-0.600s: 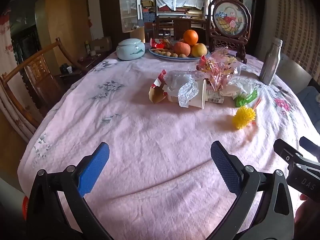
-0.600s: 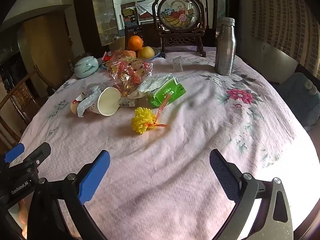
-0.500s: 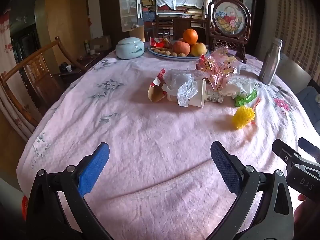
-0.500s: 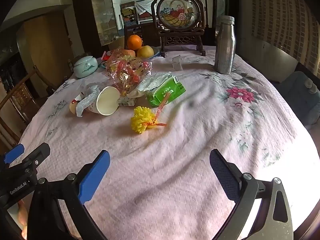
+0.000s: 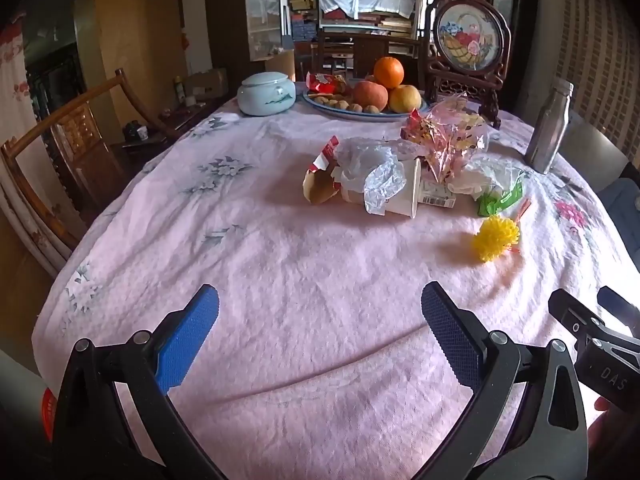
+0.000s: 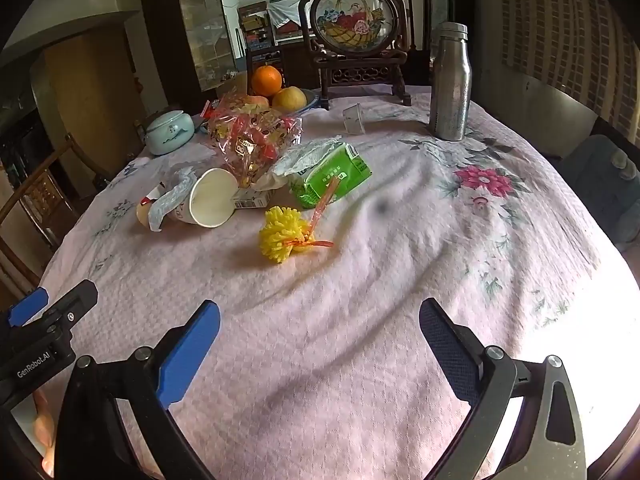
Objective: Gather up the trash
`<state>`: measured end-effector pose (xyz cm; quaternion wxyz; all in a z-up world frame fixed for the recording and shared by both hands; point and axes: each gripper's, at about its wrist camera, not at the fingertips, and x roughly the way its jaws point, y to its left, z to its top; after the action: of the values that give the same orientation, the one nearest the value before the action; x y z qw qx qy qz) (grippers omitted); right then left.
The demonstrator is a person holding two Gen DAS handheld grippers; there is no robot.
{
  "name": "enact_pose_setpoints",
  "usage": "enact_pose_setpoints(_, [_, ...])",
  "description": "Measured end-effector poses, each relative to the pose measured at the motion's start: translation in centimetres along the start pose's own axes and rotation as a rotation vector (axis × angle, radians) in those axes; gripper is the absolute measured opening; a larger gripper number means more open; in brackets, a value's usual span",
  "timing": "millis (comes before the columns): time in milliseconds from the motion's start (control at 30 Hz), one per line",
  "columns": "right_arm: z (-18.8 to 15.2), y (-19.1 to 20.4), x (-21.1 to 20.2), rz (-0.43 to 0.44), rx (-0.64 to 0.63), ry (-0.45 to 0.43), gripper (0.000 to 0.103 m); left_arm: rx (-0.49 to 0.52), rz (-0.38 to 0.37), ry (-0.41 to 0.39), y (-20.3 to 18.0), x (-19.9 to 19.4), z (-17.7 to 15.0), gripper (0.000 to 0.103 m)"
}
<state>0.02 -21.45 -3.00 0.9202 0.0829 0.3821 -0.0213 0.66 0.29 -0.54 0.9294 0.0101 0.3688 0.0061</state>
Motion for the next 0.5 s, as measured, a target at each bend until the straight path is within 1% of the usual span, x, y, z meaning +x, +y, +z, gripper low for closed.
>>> enact_pose_setpoints(500, [-0.01, 0.31, -0.24, 0.001, -0.005, -0.005, 0.098, -0.008, 0.005, -0.001, 0.28, -0.23, 0.06, 0.097])
